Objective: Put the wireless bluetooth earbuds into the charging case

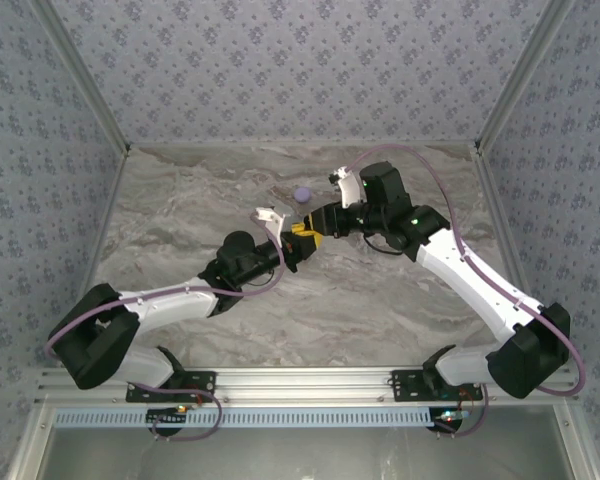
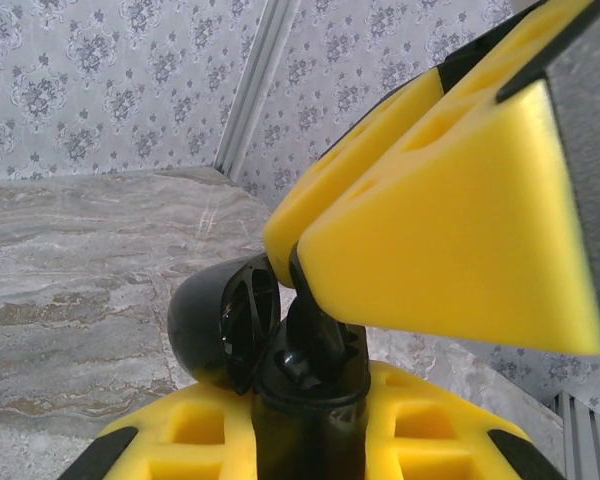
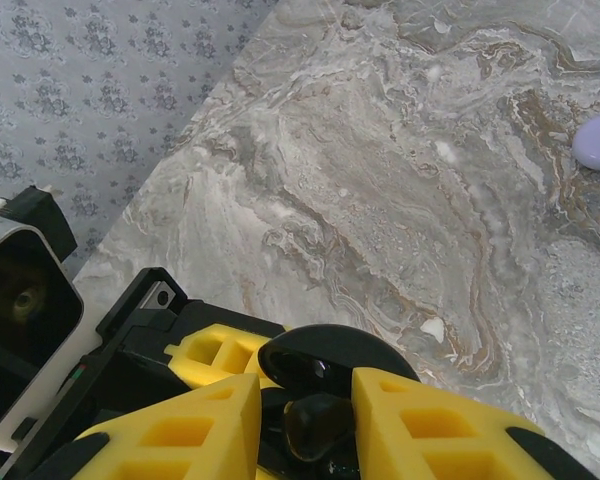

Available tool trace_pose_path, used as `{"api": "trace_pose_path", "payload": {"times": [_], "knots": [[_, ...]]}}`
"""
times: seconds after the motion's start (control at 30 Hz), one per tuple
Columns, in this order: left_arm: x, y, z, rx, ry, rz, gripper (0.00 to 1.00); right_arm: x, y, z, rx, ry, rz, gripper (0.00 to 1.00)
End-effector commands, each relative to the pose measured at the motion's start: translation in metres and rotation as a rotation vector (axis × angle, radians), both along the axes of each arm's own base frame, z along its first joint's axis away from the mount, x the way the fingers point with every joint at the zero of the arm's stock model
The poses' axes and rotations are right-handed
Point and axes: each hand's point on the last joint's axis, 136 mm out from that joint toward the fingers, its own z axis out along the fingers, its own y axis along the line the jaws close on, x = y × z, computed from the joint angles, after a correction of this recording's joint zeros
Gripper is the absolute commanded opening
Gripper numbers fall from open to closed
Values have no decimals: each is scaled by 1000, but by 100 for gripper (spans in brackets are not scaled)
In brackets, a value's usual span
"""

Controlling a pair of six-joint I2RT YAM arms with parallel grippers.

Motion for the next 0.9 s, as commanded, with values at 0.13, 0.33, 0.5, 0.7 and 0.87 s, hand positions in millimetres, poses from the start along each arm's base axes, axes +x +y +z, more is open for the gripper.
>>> {"api": "trace_pose_path", "payload": {"times": [0.13, 0.33, 0.5, 0.7, 0.87], "knots": [[-1, 0, 38, -55, -83, 5, 14, -8, -3, 1, -18, -4, 20, 28], [-2, 1, 40, -62, -87, 6, 14, -9, -3, 2, -17, -5, 21, 25], [0, 3, 42, -75, -82, 19, 14, -11, -3, 4, -15, -11, 25, 24], [-3, 2, 44, -81, -96, 3, 14, -13, -3, 5, -12, -15, 39, 26], [-7, 1, 47, -81, -110, -13, 15, -17, -2, 6, -14, -15, 53, 32]]}}
